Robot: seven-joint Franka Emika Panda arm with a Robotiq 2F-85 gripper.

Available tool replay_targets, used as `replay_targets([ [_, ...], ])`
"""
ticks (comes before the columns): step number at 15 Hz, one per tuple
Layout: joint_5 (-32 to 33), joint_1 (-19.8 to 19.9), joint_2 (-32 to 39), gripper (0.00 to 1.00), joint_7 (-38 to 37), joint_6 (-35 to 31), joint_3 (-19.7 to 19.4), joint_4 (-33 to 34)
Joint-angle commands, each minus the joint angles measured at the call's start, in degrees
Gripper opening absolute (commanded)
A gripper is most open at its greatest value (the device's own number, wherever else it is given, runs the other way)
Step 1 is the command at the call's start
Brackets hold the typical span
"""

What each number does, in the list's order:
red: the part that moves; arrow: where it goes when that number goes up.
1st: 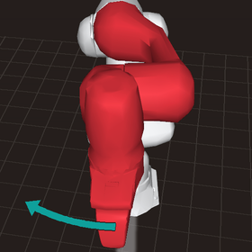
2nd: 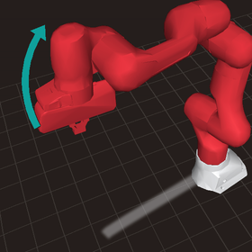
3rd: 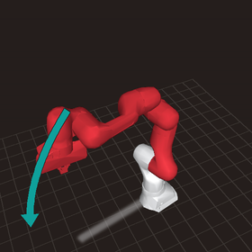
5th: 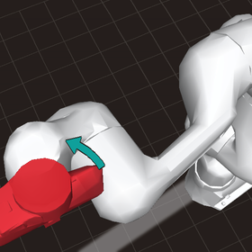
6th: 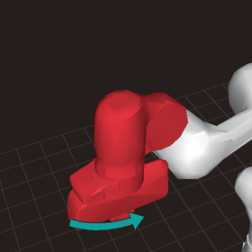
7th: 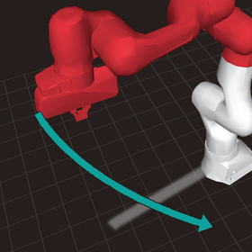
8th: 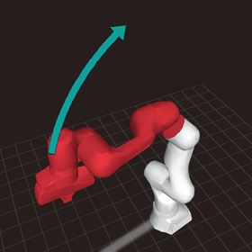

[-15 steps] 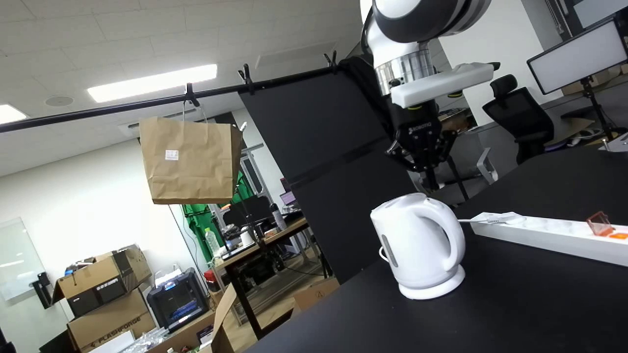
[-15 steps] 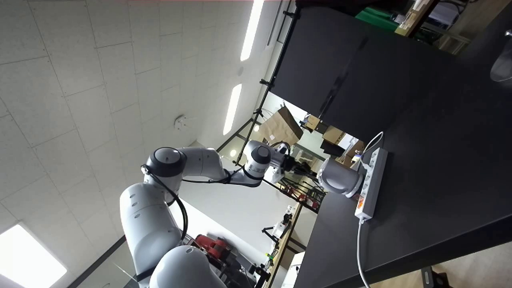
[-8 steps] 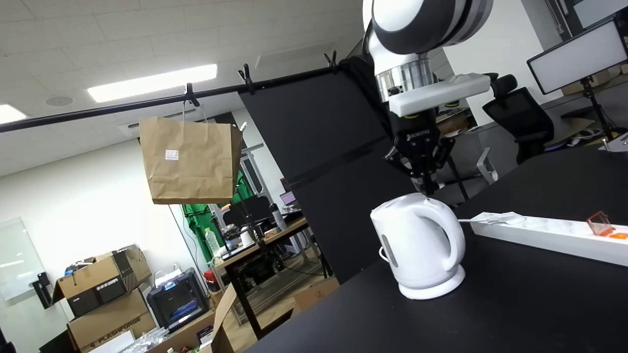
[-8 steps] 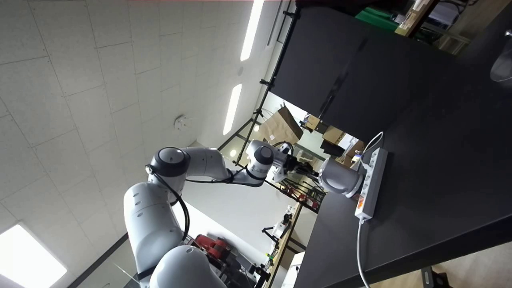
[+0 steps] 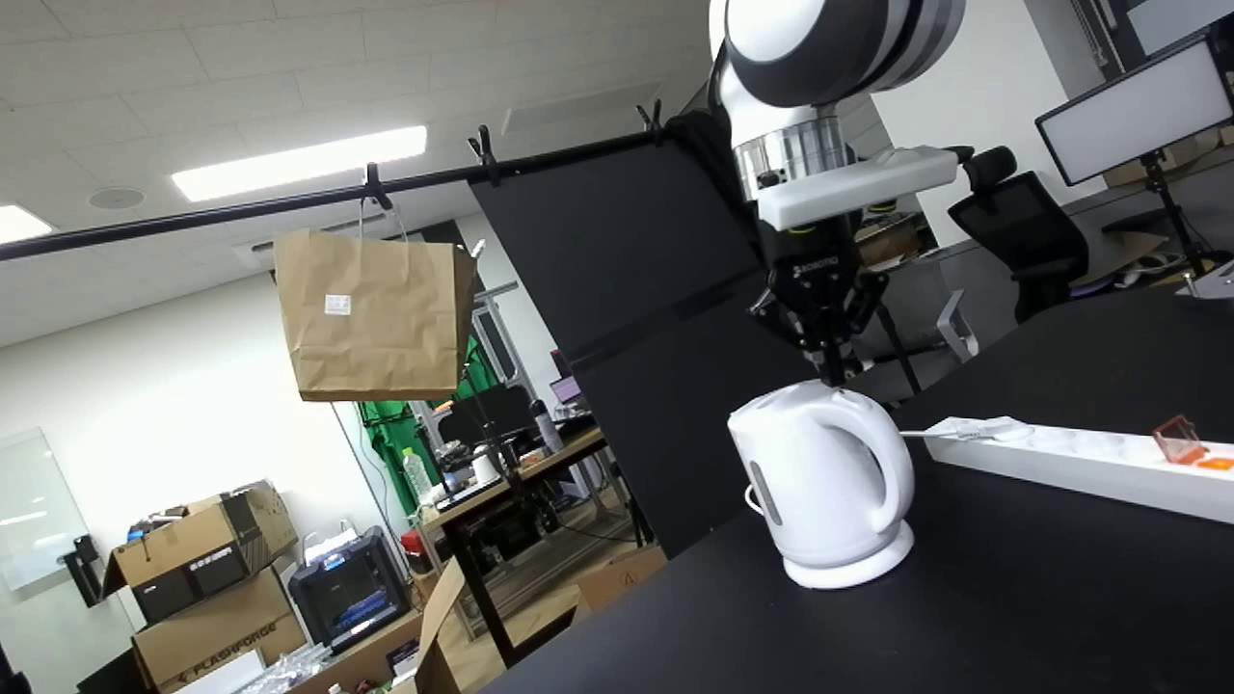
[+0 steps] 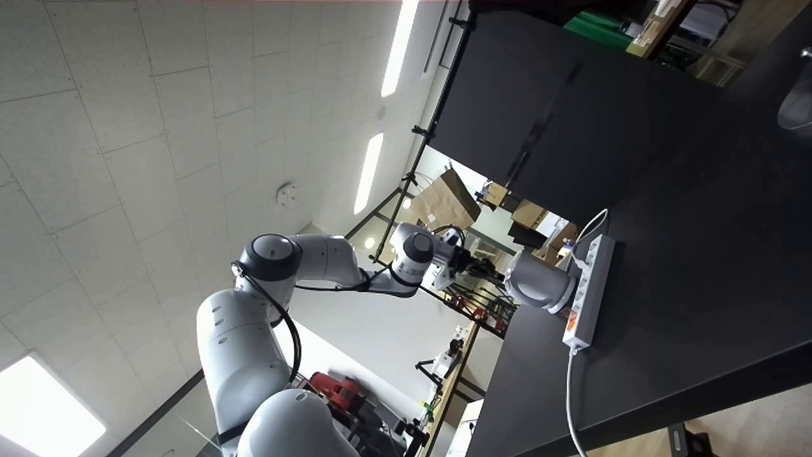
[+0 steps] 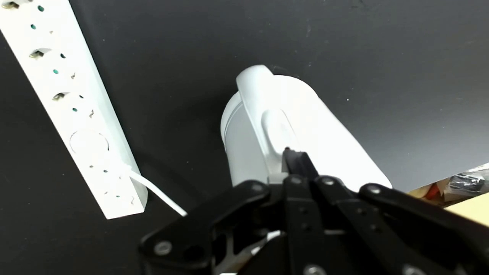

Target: Press the button on the kettle

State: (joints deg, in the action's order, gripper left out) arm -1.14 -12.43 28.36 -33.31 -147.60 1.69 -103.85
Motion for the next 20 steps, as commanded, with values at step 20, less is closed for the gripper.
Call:
replay_targets([
  [20, 1.57, -3.97, 1.74, 0.0, -1.13, -8.13, -3.73, -0.08],
])
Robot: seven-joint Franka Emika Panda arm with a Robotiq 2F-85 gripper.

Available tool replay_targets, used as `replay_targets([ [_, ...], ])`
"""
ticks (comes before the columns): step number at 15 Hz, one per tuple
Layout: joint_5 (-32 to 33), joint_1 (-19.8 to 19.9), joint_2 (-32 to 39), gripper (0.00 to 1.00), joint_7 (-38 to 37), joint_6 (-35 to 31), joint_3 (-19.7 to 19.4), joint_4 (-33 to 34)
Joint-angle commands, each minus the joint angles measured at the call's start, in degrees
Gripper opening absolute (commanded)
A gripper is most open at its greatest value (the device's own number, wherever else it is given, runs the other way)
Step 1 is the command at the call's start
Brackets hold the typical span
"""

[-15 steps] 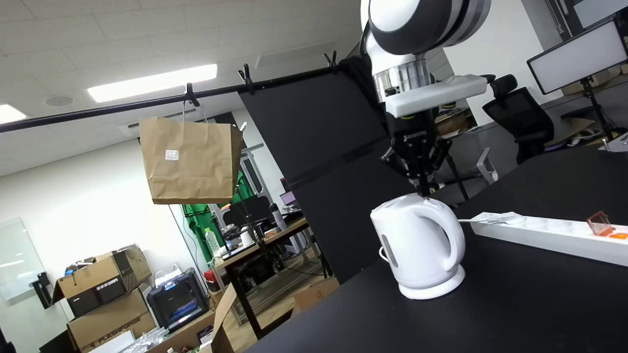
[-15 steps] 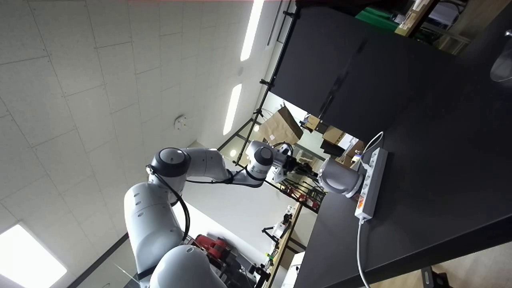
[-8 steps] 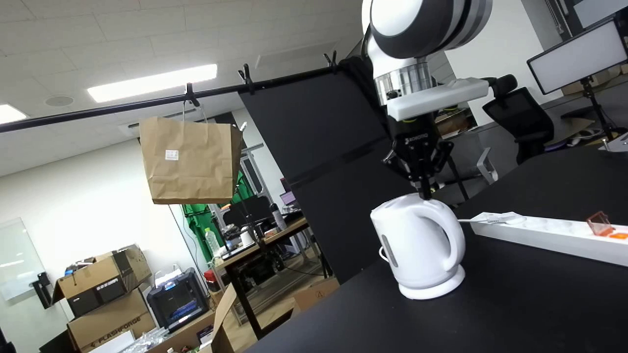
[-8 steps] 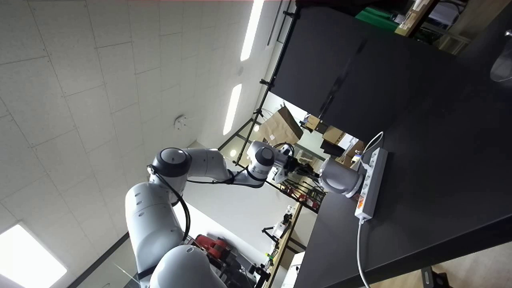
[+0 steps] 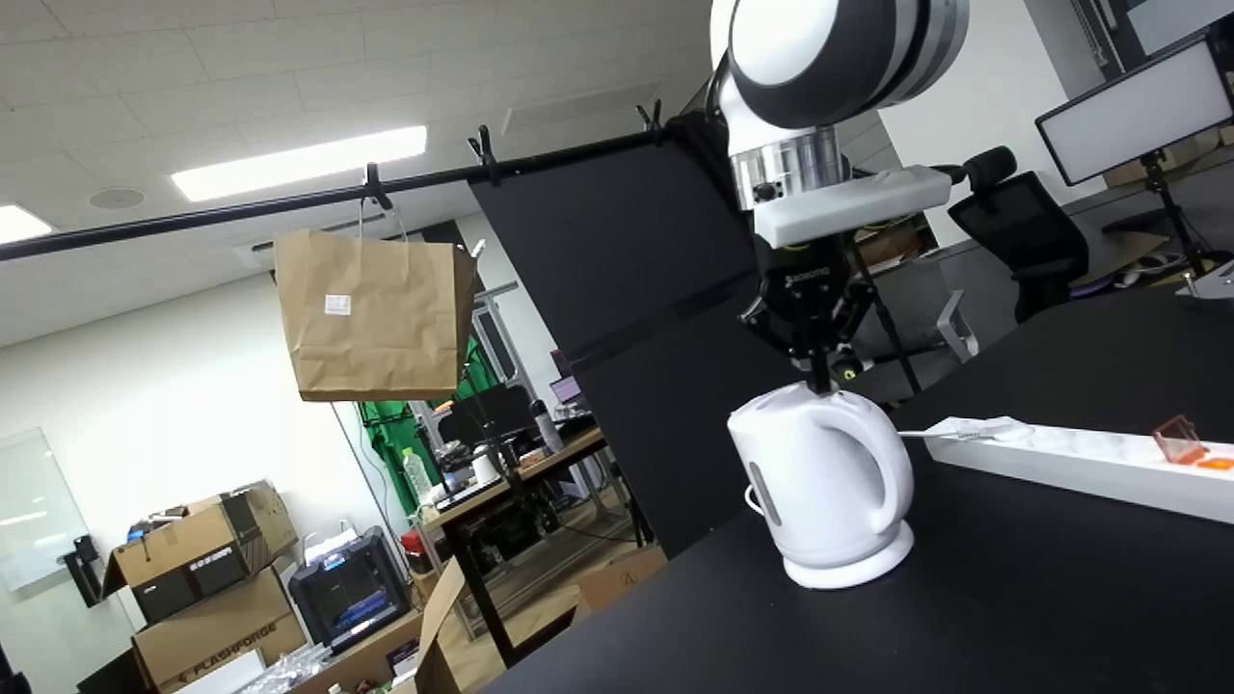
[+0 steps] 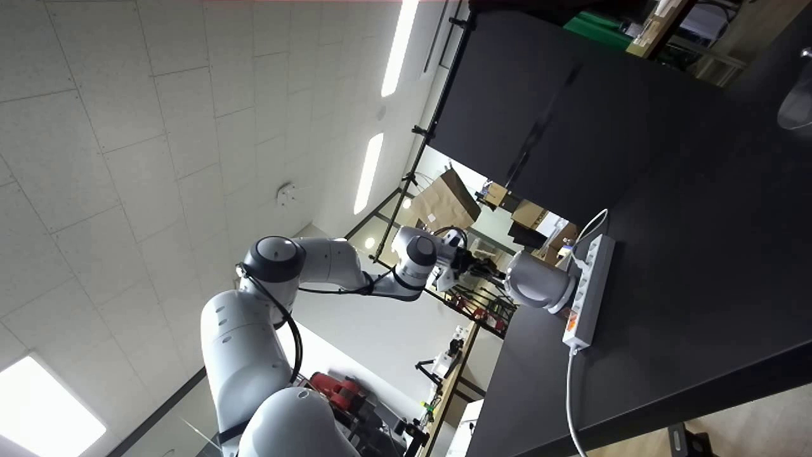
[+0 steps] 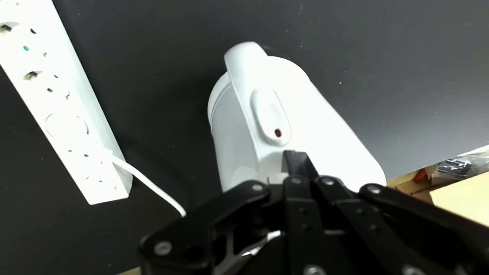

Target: Press the button on the kettle

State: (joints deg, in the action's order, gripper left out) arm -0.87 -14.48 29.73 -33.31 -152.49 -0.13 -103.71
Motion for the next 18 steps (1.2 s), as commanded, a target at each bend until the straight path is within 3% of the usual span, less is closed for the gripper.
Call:
replay_targets([
  [1, 1.68, -2.6, 0.45, 0.0, -1.3, -4.65, -2.51, -0.51],
  [6, 1.77, -4.63, 0.25, 0.0, -1.42, -5.87, -4.17, -0.36],
  [11, 2.36, -5.96, -0.38, 0.0, -3.15, 1.35, -5.98, 1.26],
  [18, 2.44, -5.15, 0.17, 0.0, -3.55, 7.83, -5.28, 3.13],
])
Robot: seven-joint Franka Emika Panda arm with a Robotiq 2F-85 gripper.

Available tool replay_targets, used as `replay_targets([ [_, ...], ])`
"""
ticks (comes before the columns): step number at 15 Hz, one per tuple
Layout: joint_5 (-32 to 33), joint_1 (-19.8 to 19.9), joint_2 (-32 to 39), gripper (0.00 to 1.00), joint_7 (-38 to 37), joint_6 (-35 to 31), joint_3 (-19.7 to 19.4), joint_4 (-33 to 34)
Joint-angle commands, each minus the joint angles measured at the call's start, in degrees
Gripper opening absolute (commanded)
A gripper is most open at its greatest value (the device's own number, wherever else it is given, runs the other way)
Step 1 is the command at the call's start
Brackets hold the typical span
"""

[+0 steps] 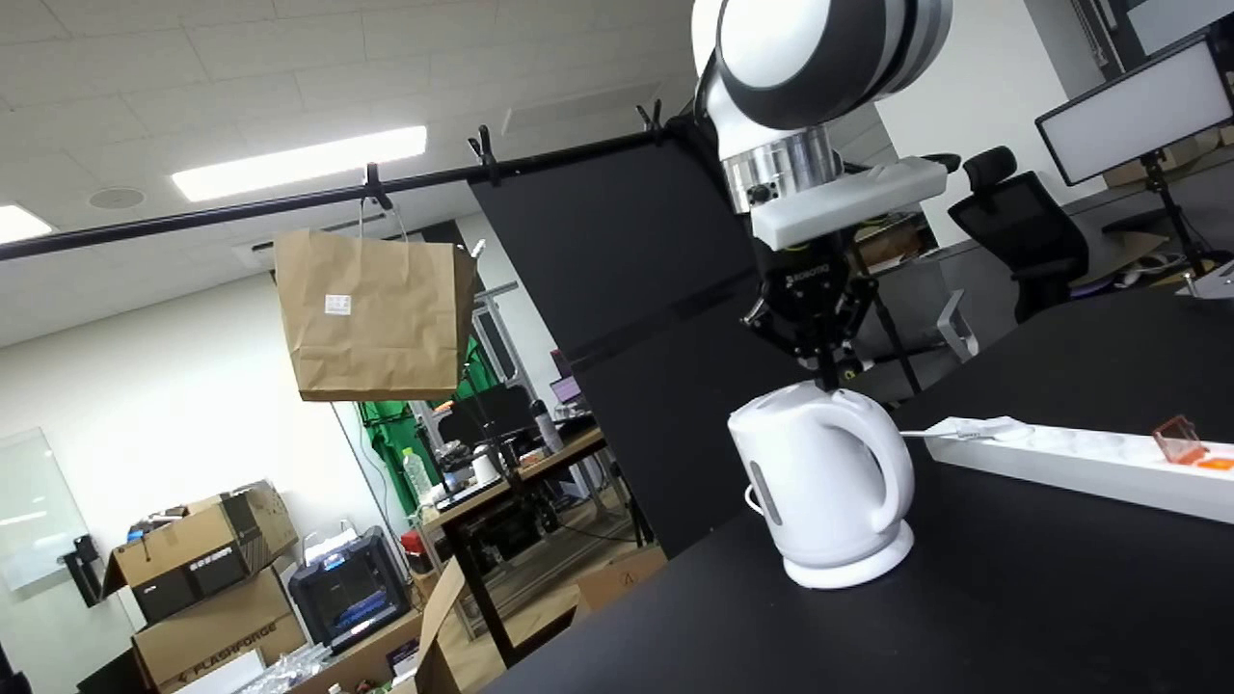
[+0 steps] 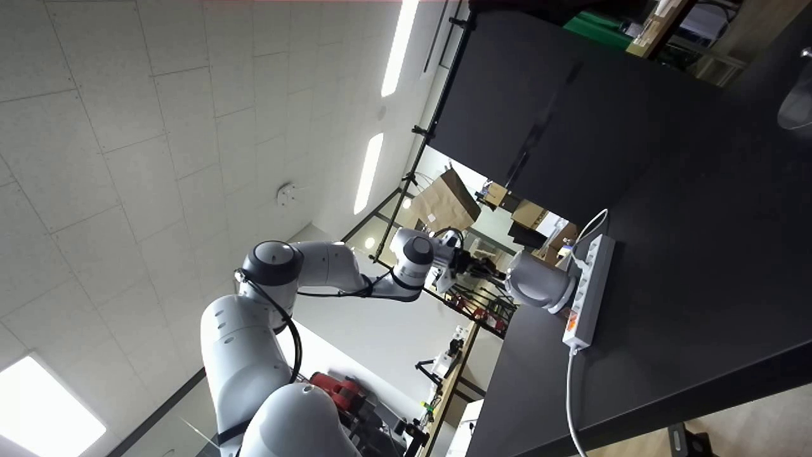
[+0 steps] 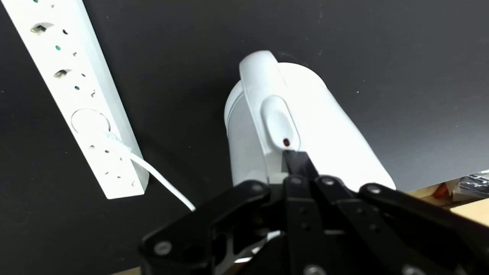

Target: Press the button on the kettle

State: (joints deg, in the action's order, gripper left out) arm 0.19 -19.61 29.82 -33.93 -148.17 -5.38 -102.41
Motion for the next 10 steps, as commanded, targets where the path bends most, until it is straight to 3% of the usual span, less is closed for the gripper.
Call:
replay_targets([
  [1, 1.36, 0.06, 0.12, 0.0, -3.06, 4.24, 0.07, 2.05],
  [10, 2.42, 0.41, 0.05, 0.0, -4.3, 7.51, 0.42, 3.57],
])
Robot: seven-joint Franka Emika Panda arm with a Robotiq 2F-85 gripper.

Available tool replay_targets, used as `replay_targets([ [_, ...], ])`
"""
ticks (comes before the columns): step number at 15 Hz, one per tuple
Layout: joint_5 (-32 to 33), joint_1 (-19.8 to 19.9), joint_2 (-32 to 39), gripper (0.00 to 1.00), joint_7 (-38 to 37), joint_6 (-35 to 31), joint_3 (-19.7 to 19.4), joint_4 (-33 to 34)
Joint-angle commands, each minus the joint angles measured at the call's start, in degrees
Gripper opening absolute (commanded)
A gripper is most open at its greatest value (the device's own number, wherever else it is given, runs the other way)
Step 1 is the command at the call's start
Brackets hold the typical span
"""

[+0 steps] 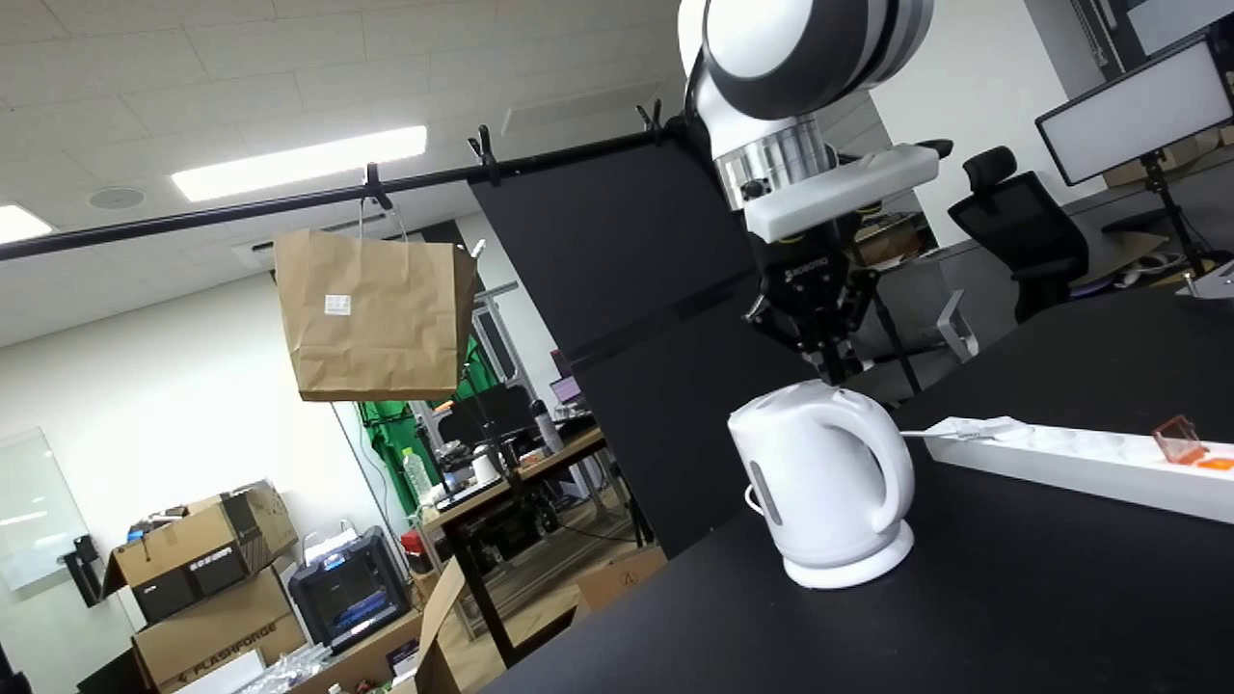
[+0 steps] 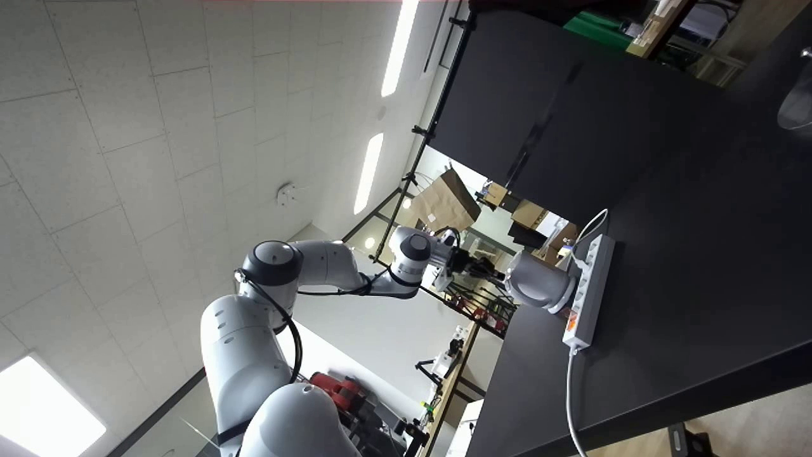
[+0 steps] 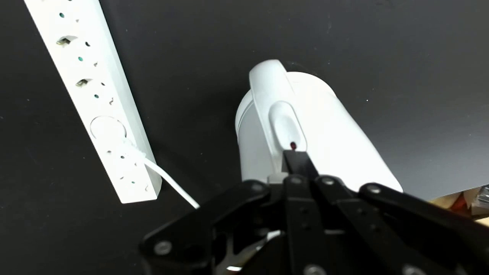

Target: Press the button on the kettle

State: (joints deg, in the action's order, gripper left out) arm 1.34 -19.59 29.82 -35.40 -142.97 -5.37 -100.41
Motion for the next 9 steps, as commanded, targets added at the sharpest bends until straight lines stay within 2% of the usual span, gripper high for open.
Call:
replay_targets([
  [1, 1.26, 0.41, 0.12, 0.0, -2.91, 2.43, 0.44, 1.63],
  [9, 0.91, 0.82, 0.59, 0.0, -3.45, 2.84, 0.78, 1.73],
])
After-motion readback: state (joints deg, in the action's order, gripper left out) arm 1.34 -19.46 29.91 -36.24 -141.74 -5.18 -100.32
